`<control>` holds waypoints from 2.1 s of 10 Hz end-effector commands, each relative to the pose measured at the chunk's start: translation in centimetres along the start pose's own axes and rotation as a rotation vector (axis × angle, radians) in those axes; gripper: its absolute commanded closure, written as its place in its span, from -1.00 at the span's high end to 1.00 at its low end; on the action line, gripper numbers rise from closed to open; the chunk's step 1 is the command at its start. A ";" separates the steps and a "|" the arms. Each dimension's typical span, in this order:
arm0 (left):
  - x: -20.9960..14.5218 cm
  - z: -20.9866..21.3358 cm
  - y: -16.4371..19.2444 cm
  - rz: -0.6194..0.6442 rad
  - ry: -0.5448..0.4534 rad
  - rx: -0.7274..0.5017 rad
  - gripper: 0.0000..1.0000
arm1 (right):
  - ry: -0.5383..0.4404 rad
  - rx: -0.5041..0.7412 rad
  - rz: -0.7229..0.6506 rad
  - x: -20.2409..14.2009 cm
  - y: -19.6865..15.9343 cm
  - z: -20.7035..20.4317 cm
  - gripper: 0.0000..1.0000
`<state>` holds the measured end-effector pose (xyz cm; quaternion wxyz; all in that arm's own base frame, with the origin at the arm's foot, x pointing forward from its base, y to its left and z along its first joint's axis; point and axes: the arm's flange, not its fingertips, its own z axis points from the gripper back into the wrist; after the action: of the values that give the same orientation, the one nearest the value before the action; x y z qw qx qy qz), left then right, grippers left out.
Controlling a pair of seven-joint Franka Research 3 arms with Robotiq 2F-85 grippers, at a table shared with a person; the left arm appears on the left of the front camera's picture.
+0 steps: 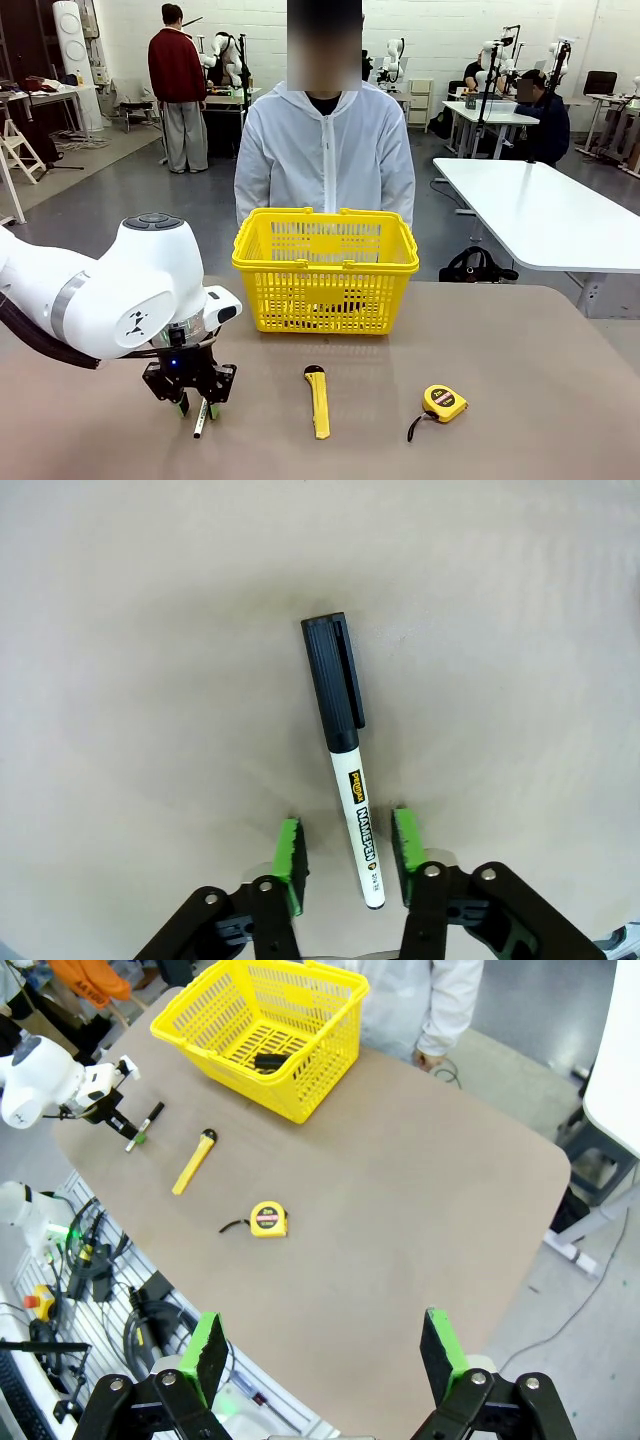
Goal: Place the items the person wants into the basket.
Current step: Pick up the item the person points to and place it in the Market Basket.
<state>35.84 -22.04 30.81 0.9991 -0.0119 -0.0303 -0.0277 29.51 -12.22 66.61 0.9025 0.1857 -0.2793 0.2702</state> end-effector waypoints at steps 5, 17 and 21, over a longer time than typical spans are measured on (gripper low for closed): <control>0.2 -0.4 -0.5 0.001 0.019 0.010 -1.00 | -0.004 0.009 0.003 -0.1 -0.1 0.0 1.00; 0.4 29.6 -0.9 -0.356 -0.265 0.007 -1.00 | -0.004 0.009 0.003 -0.1 -0.1 0.0 1.00; 13.9 28.6 -6.3 -0.609 -0.265 -0.005 -1.00 | -0.004 0.009 0.003 -0.1 -0.1 0.0 1.00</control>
<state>44.34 -26.59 59.82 0.9413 -0.0247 -0.1769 -0.2865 29.51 -12.21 66.64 0.9024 0.1855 -0.2795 0.2703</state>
